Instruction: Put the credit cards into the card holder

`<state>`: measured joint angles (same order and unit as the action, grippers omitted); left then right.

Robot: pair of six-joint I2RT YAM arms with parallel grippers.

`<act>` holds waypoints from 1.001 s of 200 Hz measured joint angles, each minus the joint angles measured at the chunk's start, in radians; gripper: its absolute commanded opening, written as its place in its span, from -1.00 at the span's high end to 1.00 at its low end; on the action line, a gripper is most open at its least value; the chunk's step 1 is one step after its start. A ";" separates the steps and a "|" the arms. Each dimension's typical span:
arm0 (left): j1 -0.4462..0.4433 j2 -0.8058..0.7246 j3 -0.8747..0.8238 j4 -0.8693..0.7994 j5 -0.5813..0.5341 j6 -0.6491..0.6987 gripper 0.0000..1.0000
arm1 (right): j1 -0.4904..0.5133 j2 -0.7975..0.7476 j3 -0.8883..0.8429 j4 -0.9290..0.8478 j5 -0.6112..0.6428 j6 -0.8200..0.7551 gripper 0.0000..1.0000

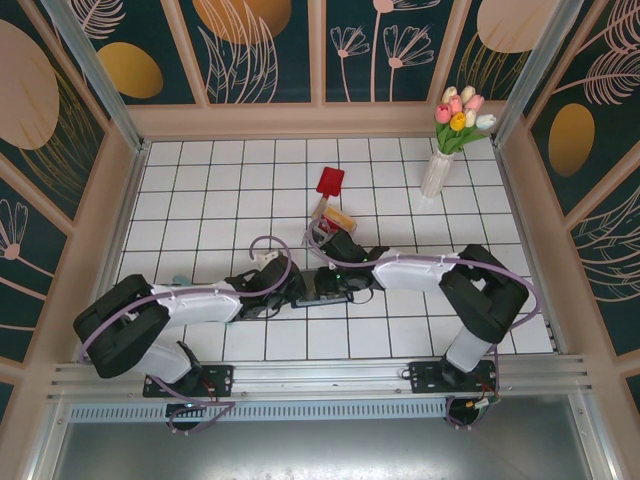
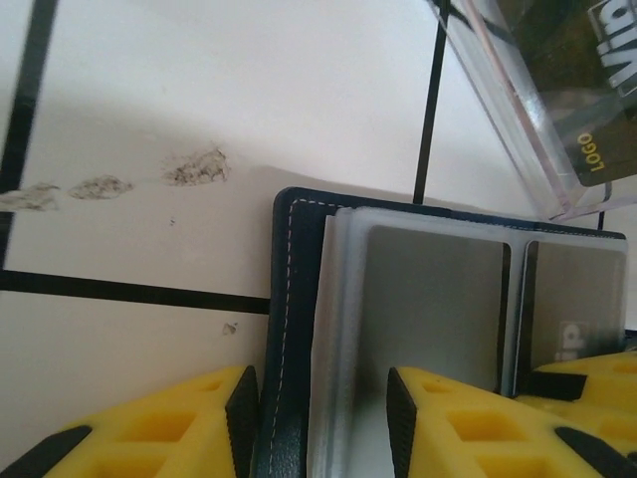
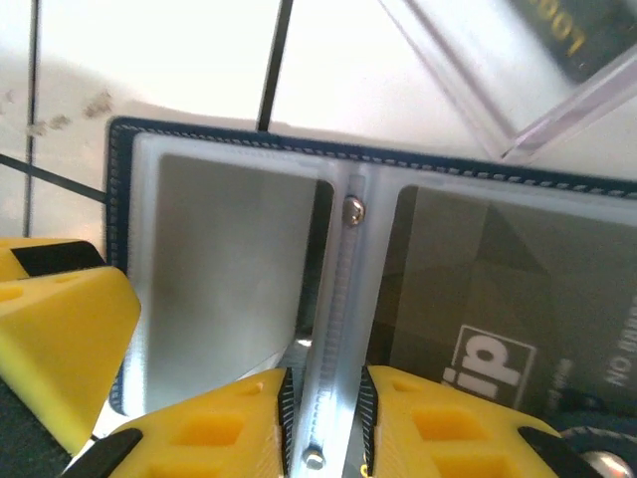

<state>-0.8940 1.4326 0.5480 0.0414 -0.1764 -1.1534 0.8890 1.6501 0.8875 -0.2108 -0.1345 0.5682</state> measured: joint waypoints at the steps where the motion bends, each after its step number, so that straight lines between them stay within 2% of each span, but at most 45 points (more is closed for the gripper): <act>1: 0.000 -0.002 0.000 -0.001 -0.001 0.000 0.13 | 0.000 -0.002 0.001 -0.002 0.001 -0.001 0.40; 22: 0.011 -0.054 0.000 -0.024 -0.020 0.001 0.10 | -0.027 -0.064 0.041 -0.055 0.026 -0.036 0.38; 28: 0.020 -0.065 0.000 -0.024 -0.019 0.001 0.09 | -0.046 -0.085 0.054 -0.069 0.033 -0.048 0.32; 48: 0.076 -0.097 0.000 -0.012 -0.003 0.012 -0.04 | -0.143 -0.149 0.095 -0.093 0.054 -0.111 0.13; 61: 0.119 -0.101 0.002 0.021 0.023 0.019 -0.12 | -0.229 -0.171 0.122 -0.095 0.054 -0.154 0.10; 83: 0.181 -0.065 0.035 0.084 0.092 0.024 -0.16 | -0.378 -0.144 0.188 -0.096 0.006 -0.221 0.03; 108: 0.215 0.040 0.128 0.150 0.164 0.024 -0.17 | -0.514 -0.007 0.320 -0.102 -0.100 -0.277 0.01; 146: 0.243 0.146 0.172 0.248 0.240 -0.003 -0.18 | -0.537 0.217 0.472 -0.093 -0.294 -0.308 0.00; 174: 0.264 0.203 0.172 0.306 0.283 -0.029 -0.18 | -0.529 0.297 0.472 -0.093 -0.417 -0.303 0.00; 200: 0.270 0.237 0.172 0.337 0.311 -0.039 -0.19 | -0.525 0.309 0.465 -0.089 -0.481 -0.298 0.00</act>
<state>-0.6235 1.6695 0.7200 0.3782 0.1345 -1.1927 0.3637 1.9587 1.3529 -0.2996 -0.6159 0.2707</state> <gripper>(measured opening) 0.594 0.498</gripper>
